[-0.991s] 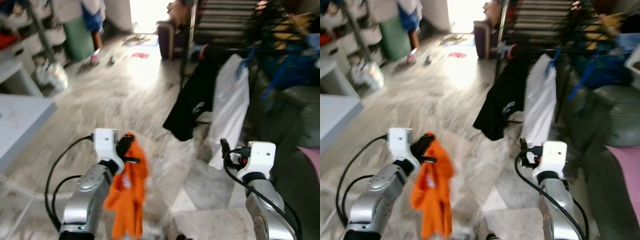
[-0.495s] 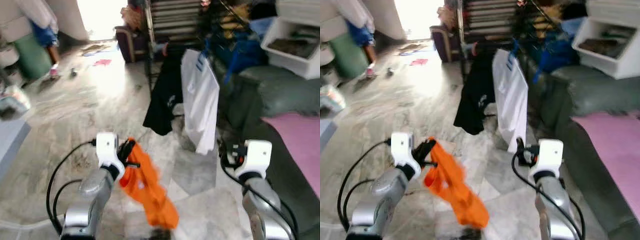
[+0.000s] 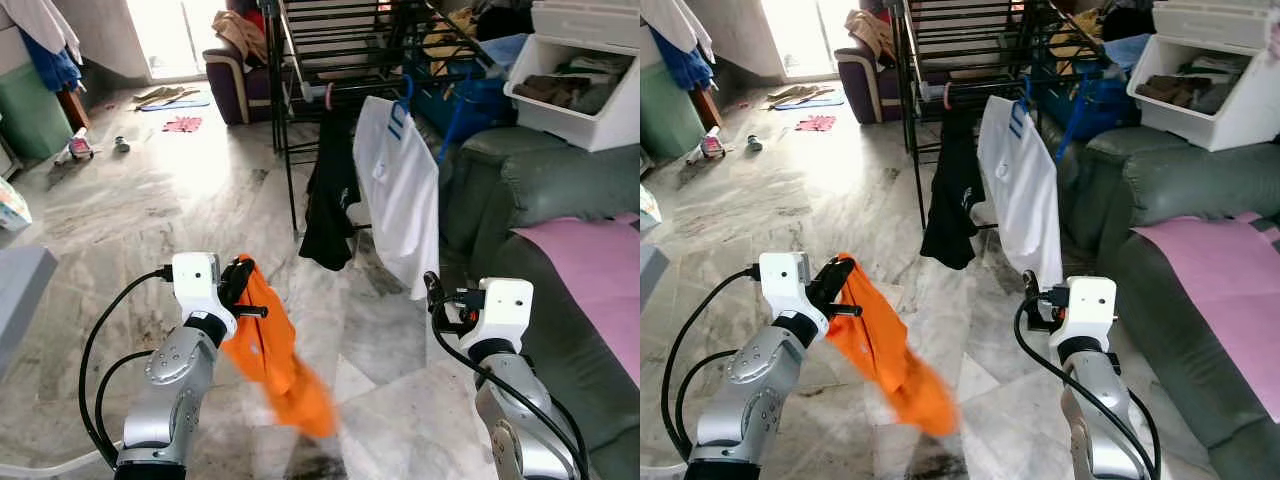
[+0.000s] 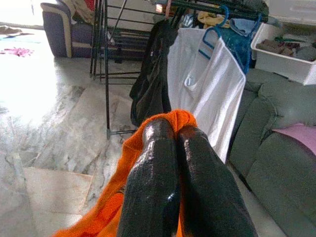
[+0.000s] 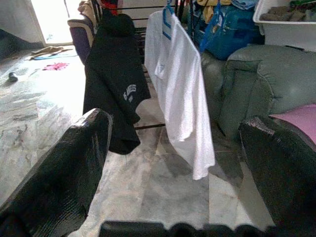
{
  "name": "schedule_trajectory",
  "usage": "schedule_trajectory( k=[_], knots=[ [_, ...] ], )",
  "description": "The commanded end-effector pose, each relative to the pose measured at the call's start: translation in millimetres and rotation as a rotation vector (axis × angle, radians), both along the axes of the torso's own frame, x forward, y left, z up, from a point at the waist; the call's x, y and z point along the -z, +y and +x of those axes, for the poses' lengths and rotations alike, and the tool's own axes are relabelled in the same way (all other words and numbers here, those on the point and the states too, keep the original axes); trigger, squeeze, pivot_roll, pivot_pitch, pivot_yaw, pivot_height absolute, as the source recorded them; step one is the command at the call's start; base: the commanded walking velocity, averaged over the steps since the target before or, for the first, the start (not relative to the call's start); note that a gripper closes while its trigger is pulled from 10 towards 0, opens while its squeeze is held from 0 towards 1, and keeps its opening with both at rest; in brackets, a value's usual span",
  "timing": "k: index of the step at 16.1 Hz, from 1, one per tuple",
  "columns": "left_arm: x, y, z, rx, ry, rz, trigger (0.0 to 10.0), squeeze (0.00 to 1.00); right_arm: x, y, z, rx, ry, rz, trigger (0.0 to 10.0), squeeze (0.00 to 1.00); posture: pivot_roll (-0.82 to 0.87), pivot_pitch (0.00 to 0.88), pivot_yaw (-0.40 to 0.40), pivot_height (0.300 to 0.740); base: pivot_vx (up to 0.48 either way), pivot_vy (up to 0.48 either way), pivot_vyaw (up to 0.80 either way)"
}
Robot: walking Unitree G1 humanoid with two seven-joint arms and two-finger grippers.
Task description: Hang hanger
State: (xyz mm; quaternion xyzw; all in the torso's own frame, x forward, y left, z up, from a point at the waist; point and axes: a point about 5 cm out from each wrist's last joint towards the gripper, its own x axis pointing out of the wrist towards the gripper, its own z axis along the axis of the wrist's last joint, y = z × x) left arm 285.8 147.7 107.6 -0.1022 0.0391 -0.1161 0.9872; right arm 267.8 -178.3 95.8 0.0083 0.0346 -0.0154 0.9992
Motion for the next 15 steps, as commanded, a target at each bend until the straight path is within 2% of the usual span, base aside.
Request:
schedule_trajectory(
  k=[1, 6, 9, 13, 15],
  knots=[
    [-7.4, 1.4, 3.8, 0.002, -0.031, 0.004, 10.0, 0.00, -1.1, -1.4, 0.0, 0.009, 0.000, -0.006, 10.0, 0.00, -0.03, 0.003, 0.022, 0.740, 0.000, 0.000, 0.00],
    [-10.2, -2.0, 3.8, 0.047, -0.045, -0.038, 10.0, 0.00, -3.8, -3.1, 1.7, 0.014, -0.004, -0.008, 10.0, 0.00, -0.04, 0.021, 0.020, 0.740, 0.000, 0.000, 0.00],
    [-10.8, -3.8, 3.3, 0.054, -0.046, -0.050, 10.0, 0.00, -4.0, -3.6, 1.5, 0.017, -0.004, -0.007, 10.0, 0.00, -0.04, 0.022, 0.019, 0.740, 0.323, 0.000, -0.14],
    [-11.4, -4.6, 3.4, 0.066, -0.048, -0.061, 10.0, 0.00, -4.3, -3.3, 1.5, 0.015, -0.003, -0.010, 10.0, 0.00, -0.04, 0.021, 0.019, 0.740, 0.409, 0.000, -0.68],
    [-10.9, -6.5, 3.0, 0.078, -0.048, -0.066, 10.0, 0.00, -4.6, -1.7, 1.3, 0.005, -0.009, -0.024, 10.0, 0.00, -0.04, 0.018, 0.021, 0.740, 0.433, 0.000, 0.00]
  ],
)
